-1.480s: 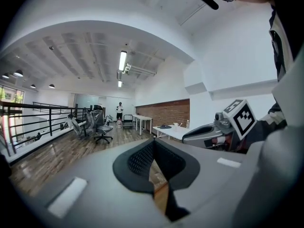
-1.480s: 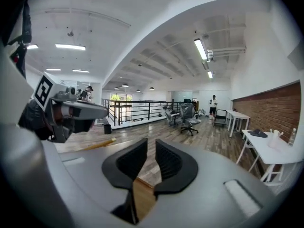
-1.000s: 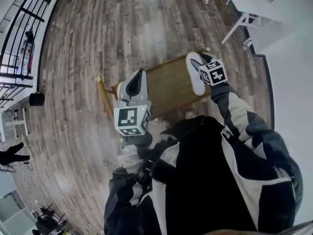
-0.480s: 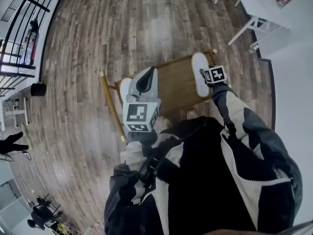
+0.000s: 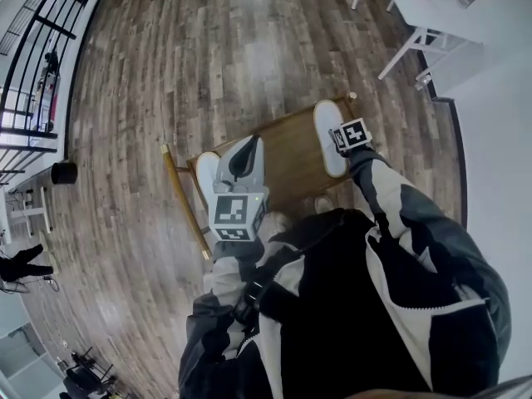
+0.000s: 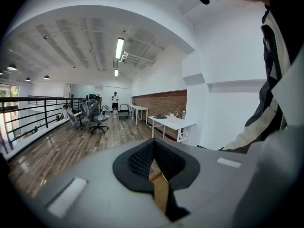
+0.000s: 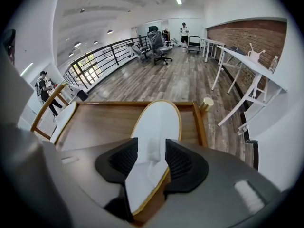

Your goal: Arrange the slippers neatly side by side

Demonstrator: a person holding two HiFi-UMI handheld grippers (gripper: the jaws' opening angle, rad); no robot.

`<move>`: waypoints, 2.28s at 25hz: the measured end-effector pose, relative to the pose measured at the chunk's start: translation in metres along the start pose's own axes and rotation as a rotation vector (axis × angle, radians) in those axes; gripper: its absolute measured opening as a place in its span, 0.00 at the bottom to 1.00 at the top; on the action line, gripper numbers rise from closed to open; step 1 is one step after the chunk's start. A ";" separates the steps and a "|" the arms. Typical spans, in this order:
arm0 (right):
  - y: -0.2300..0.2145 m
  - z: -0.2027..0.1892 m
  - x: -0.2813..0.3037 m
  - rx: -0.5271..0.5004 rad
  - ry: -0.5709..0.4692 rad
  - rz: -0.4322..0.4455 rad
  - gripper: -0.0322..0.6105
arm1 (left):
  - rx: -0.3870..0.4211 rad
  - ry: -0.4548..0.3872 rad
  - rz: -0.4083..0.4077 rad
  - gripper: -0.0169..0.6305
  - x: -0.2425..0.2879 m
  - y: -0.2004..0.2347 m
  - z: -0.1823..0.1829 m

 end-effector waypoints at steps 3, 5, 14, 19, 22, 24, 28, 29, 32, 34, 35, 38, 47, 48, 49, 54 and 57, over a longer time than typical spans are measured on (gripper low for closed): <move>0.002 0.000 0.004 -0.006 0.013 0.009 0.23 | -0.004 0.014 0.002 0.06 0.001 0.000 -0.001; 0.001 0.002 0.004 -0.004 0.013 0.008 0.11 | -0.001 0.007 0.003 0.06 0.003 0.000 0.001; -0.002 0.002 -0.006 0.026 -0.025 0.019 0.09 | -0.004 0.012 -0.014 0.06 0.009 -0.008 -0.004; 0.013 0.017 -0.027 0.047 -0.109 0.075 0.09 | -0.016 0.001 -0.016 0.06 0.008 -0.008 0.000; 0.025 0.029 -0.044 0.035 -0.167 0.109 0.09 | -0.011 0.002 -0.016 0.06 0.006 -0.008 -0.002; 0.037 0.038 -0.055 0.023 -0.203 0.133 0.09 | -0.017 -0.003 -0.015 0.06 0.003 -0.007 -0.002; 0.065 0.052 -0.078 0.003 -0.262 0.178 0.09 | -0.025 -0.014 -0.008 0.06 -0.006 -0.005 -0.002; 0.074 0.055 -0.082 -0.004 -0.275 0.192 0.09 | -0.028 -0.018 -0.003 0.06 -0.010 -0.004 -0.001; 0.099 0.063 -0.092 -0.004 -0.314 0.253 0.09 | -0.032 -0.037 0.016 0.06 -0.021 0.001 0.000; 0.114 0.066 -0.098 0.000 -0.330 0.276 0.09 | -0.036 -0.048 0.032 0.06 -0.032 0.007 -0.002; 0.123 0.066 -0.099 -0.014 -0.333 0.278 0.09 | -0.040 -0.049 0.042 0.06 -0.039 0.011 -0.004; 0.151 0.069 -0.097 -0.072 -0.326 0.292 0.09 | -0.053 -0.053 0.084 0.06 -0.060 0.026 -0.009; 0.231 0.067 -0.065 -0.158 -0.270 0.370 0.09 | -0.093 -0.032 0.201 0.06 -0.119 0.066 -0.032; 0.240 0.066 -0.060 -0.165 -0.263 0.381 0.09 | -0.090 -0.031 0.215 0.06 -0.126 0.071 -0.034; 0.249 0.064 -0.055 -0.171 -0.255 0.392 0.09 | -0.088 -0.032 0.229 0.06 -0.133 0.075 -0.036; 0.288 0.056 -0.026 -0.189 -0.218 0.423 0.09 | -0.091 -0.011 0.282 0.06 -0.159 0.097 -0.047; 0.305 0.051 -0.009 -0.183 -0.188 0.405 0.09 | -0.094 -0.010 0.304 0.06 -0.172 0.109 -0.053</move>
Point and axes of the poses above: the fingertips, and each gripper's own axes: x forward along the fingers, y to its left, z out of its top, the point moved 1 cm from there along -x, backward along the fingers, and after that the axes turned 5 degrees about z, right-handed, at the moved point
